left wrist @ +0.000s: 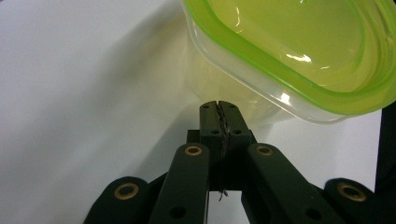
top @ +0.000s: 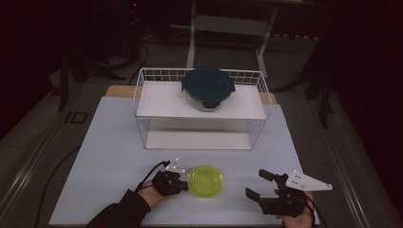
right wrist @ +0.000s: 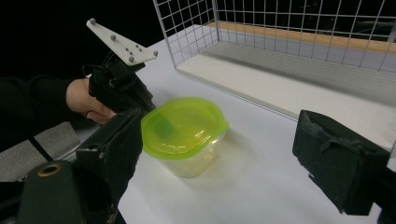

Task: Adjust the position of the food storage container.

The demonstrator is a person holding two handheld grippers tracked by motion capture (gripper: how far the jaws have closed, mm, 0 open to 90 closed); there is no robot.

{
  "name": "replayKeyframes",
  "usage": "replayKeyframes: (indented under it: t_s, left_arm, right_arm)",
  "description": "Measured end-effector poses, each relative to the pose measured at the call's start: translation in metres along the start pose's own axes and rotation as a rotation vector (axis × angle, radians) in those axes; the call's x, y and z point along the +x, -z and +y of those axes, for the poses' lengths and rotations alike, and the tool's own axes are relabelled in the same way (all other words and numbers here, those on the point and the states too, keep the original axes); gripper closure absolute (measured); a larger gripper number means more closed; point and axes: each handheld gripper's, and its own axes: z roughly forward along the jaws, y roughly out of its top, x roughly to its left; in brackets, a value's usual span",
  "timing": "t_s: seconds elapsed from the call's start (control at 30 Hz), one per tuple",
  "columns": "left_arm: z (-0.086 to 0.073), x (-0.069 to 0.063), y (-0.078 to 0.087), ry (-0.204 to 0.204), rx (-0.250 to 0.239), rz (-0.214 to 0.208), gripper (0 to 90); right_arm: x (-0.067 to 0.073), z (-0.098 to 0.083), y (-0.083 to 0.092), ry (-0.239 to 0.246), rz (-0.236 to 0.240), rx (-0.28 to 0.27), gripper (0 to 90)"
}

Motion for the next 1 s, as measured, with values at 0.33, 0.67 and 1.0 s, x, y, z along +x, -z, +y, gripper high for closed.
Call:
replayKeyframes:
  t_s: [0.33, 0.67, 1.0]
  left_arm:
    - [-0.006, 0.005, 0.026, 0.010, -0.026, 0.010, 84.9]
    - [-0.007, -0.001, 0.068, 0.033, -0.126, -0.019, 53.0]
    - [0.001, -0.007, 0.085, 0.087, -0.209, -0.048, 1.1]
  right_arm:
    - [0.001, 0.000, 0.000, 0.006, -0.003, -0.003, 15.6]
    - [0.003, 0.000, -0.003, 0.016, -0.001, 0.010, 15.6]
    - [0.005, -0.001, -0.009, 0.048, -0.001, 0.029, 15.6]
